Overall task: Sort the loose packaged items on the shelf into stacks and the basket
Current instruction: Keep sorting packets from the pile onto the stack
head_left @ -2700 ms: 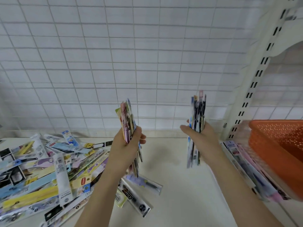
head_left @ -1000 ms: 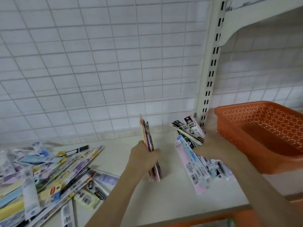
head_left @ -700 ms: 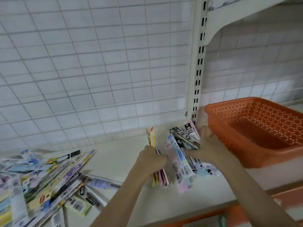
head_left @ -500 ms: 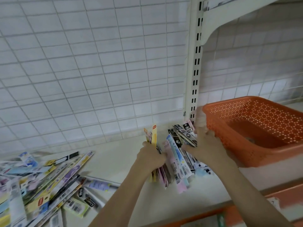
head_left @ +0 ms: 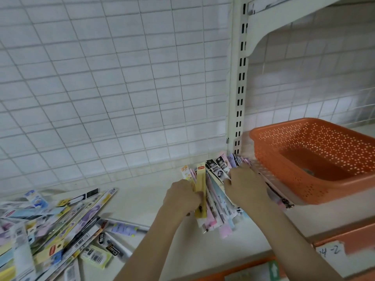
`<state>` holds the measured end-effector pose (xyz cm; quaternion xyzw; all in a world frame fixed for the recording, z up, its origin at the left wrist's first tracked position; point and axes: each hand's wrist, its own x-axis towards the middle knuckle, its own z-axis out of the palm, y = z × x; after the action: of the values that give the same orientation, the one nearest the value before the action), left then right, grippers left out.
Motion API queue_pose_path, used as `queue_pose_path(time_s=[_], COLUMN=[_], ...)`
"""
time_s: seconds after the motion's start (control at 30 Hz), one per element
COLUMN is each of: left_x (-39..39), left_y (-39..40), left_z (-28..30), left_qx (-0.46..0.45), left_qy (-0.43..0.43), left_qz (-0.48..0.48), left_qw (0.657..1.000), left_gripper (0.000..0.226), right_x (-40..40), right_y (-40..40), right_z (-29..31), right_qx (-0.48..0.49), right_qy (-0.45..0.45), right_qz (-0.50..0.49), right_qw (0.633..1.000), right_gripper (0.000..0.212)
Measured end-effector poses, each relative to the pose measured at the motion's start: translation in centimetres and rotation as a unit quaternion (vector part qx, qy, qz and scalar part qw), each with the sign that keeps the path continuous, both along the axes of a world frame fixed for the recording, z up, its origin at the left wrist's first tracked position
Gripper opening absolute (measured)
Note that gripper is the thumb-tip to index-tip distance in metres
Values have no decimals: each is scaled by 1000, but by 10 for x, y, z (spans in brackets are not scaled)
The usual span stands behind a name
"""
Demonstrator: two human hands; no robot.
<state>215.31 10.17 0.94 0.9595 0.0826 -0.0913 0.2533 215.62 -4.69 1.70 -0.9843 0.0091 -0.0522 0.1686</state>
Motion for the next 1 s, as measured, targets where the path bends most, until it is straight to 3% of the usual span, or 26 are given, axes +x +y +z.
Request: queue_pose_path(time_s=[0.1, 0.2, 0.3, 0.37, 0.73, 1.0], left_x=[-6, -13, -26, -37, -123, -183], left_y=[6, 25, 49, 68, 204, 291], left_z=[-3, -10, -15, -15, -3, -2], left_qx=[-46, -42, -33, -34, 62, 110], left_qy=[-14, -52, -88, -125, -227, -232], left_qz=[19, 46, 89, 107, 228, 317], left_qw=[999, 997, 992, 986, 945, 913], left_gripper=[34, 22, 42, 39, 23, 18], right_x=[-1, -3, -5, -8, -40, -64], right_y=[6, 15, 32, 48, 146, 215], right_z=[0, 0, -4, -8, -29, -34], right_qx=[-32, -55, -31, -17, 91, 103], right_qy=[-11, -49, -74, -71, -56, -38], right_qz=[-3, 6, 42, 72, 222, 293], right_qw=[999, 997, 996, 995, 969, 950], right_gripper=[24, 31, 32, 30, 30, 21])
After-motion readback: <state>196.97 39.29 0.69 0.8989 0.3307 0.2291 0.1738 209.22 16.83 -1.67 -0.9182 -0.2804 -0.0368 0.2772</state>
